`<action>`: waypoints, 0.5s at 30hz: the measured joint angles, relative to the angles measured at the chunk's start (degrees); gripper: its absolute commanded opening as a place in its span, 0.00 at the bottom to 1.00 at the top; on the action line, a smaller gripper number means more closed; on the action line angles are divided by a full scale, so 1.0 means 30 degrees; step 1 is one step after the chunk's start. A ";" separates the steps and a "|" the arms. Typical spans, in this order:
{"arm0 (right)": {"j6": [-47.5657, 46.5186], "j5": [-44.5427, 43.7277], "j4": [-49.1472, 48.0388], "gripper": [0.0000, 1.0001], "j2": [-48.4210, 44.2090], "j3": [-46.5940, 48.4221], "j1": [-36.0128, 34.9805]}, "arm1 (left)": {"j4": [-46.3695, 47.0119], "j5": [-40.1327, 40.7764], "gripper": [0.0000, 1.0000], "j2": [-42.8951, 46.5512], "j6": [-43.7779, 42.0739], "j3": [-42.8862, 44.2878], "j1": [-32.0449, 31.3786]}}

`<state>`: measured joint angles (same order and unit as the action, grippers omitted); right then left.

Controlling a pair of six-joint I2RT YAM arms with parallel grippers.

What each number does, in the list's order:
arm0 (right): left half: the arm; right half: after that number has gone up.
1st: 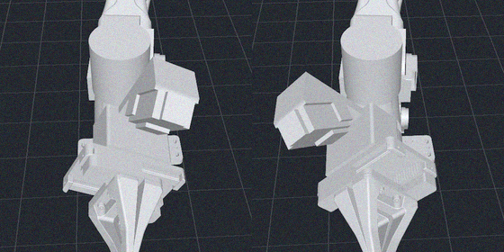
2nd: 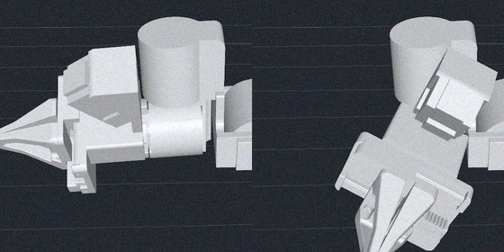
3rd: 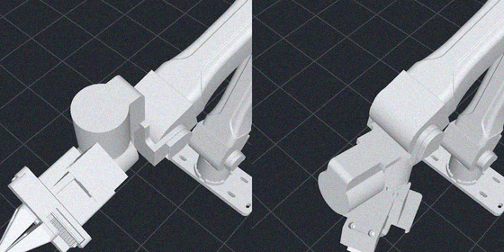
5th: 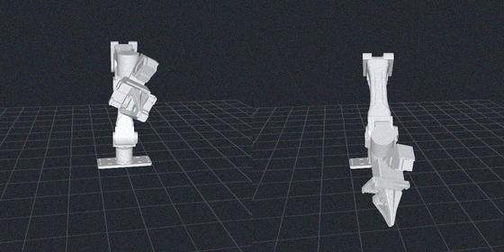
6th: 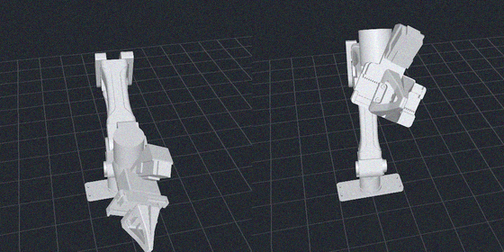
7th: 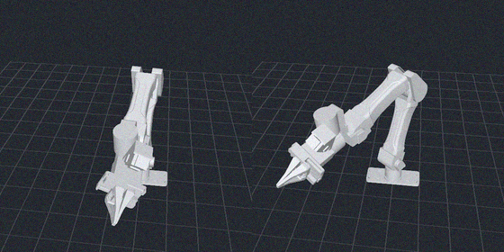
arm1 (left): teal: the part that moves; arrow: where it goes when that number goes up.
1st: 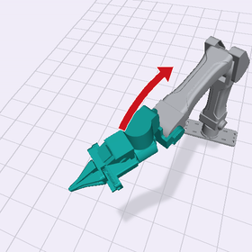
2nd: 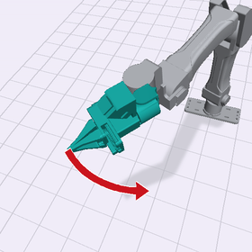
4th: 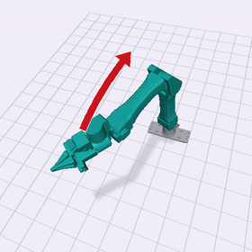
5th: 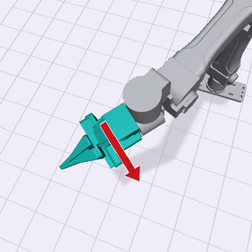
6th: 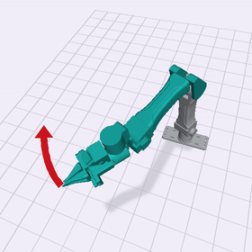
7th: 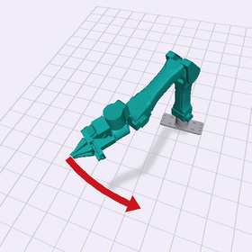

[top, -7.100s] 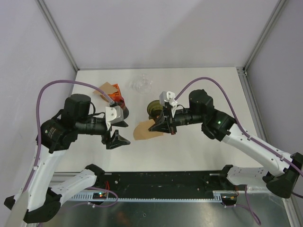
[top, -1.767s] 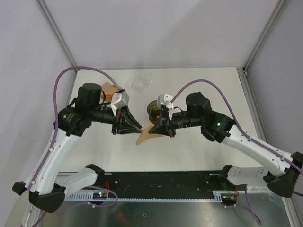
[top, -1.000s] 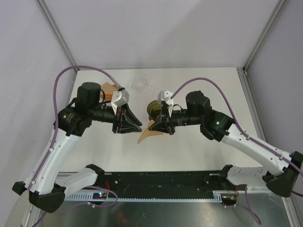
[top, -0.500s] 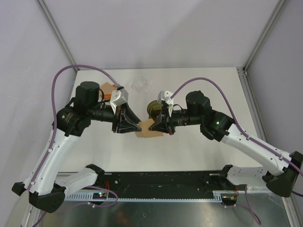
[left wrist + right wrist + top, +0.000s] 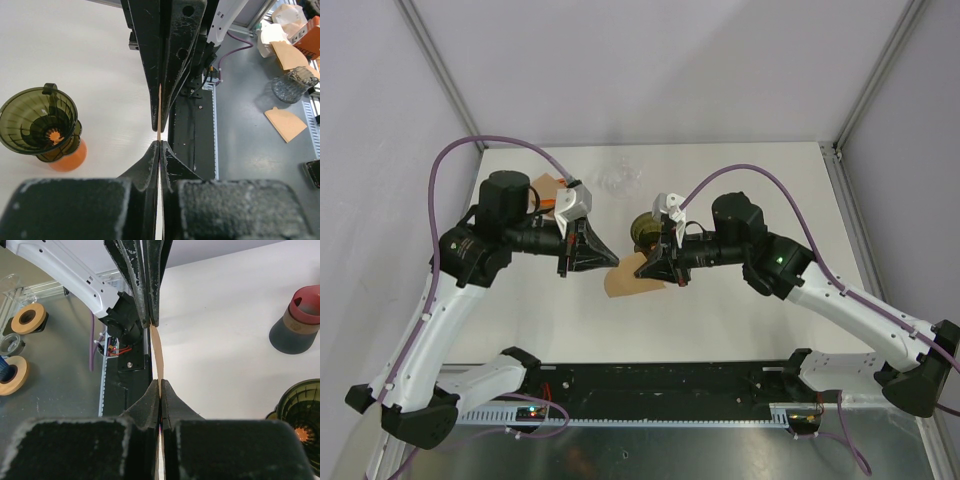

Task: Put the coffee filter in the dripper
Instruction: Place the coffee filter in the coffee dripper.

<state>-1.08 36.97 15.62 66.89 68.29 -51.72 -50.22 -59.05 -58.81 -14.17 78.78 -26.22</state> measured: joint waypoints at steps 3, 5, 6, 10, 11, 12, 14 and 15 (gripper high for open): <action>-0.0007 0.0015 0.0007 0.00 0.0000 0.0000 0.0000 | 0.0000 0.0153 0.01 -0.0007 -0.0095 0.0029 0.0022; -0.0007 0.0044 0.0015 0.00 0.0000 0.0000 0.0000 | -0.0007 0.0160 0.01 -0.0007 -0.0131 0.0029 0.0036; -0.0007 0.0058 0.0029 0.00 0.0000 0.0000 0.0000 | -0.0007 0.0160 0.00 -0.0007 -0.0146 0.0029 0.0036; -0.0007 0.0168 0.0058 0.00 0.0000 0.0000 0.0000 | -0.0022 0.0313 0.00 -0.0007 -0.0299 0.0029 0.0051; -0.0007 0.0204 0.0066 0.00 0.0000 0.0000 0.0000 | -0.0029 0.0357 0.00 -0.0007 -0.0313 0.0029 0.0051; -0.0007 0.0226 0.0073 0.00 0.0000 0.0000 0.0000 | -0.0036 0.0415 0.00 -0.0007 -0.0350 0.0029 0.0073; -0.0007 0.0299 0.0095 0.00 0.0000 0.0000 0.0000 | -0.0109 0.0583 0.00 -0.0007 -0.0459 0.0073 0.0124; -0.0015 0.0335 0.0117 0.00 0.0000 0.0000 0.0000 | -0.0138 0.0663 0.00 -0.0007 -0.0481 0.0102 0.0160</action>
<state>-1.13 37.98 15.97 66.89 68.29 -51.72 -50.63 -57.06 -58.83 -15.62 79.09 -25.74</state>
